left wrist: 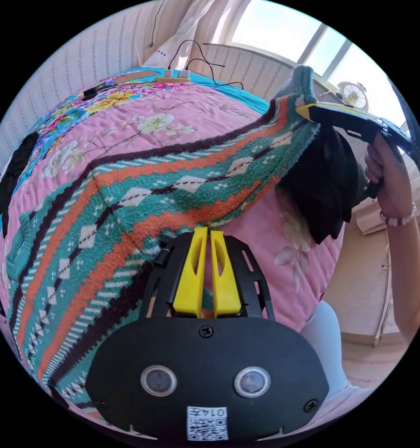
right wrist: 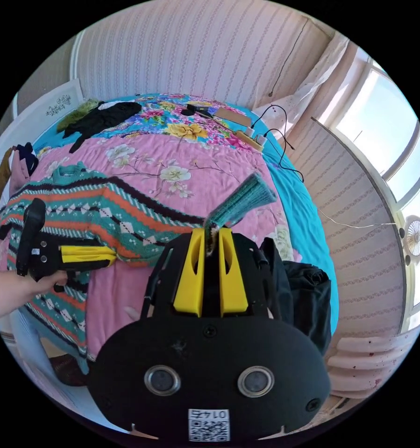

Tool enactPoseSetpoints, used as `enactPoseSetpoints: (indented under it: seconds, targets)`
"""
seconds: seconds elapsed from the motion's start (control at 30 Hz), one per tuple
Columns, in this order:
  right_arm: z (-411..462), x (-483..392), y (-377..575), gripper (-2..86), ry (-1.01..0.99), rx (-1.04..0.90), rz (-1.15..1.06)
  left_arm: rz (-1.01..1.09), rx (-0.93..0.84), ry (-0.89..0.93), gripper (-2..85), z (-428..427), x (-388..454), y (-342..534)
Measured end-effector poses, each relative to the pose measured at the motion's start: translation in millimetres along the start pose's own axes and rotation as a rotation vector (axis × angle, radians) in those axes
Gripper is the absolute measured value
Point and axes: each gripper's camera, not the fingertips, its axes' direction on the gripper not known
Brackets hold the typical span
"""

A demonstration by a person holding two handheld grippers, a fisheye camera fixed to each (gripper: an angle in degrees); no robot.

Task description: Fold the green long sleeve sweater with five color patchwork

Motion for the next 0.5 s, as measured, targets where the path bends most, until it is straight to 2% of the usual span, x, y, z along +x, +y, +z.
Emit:
enactPoseSetpoints:
  seconds: [0.17, 0.4, 0.5]
  targets:
    - [-40.2, 3.7, -7.1, 5.6, -0.09, 0.063, 0.079, -0.025, 0.041, 0.024, -1.0, -25.6, -12.3, 7.7]
    - [-64.0, -6.0, -4.7, 5.1, -0.098, 0.092, 0.121, -0.004, 0.084, 0.034, -1.0, -69.4, -33.0, 20.8]
    - [-82.6, -14.1, -3.6, 4.1, -0.167, 0.184, 0.139, -0.012, 0.123, 0.045, -0.9, -90.3, -46.0, 29.4]
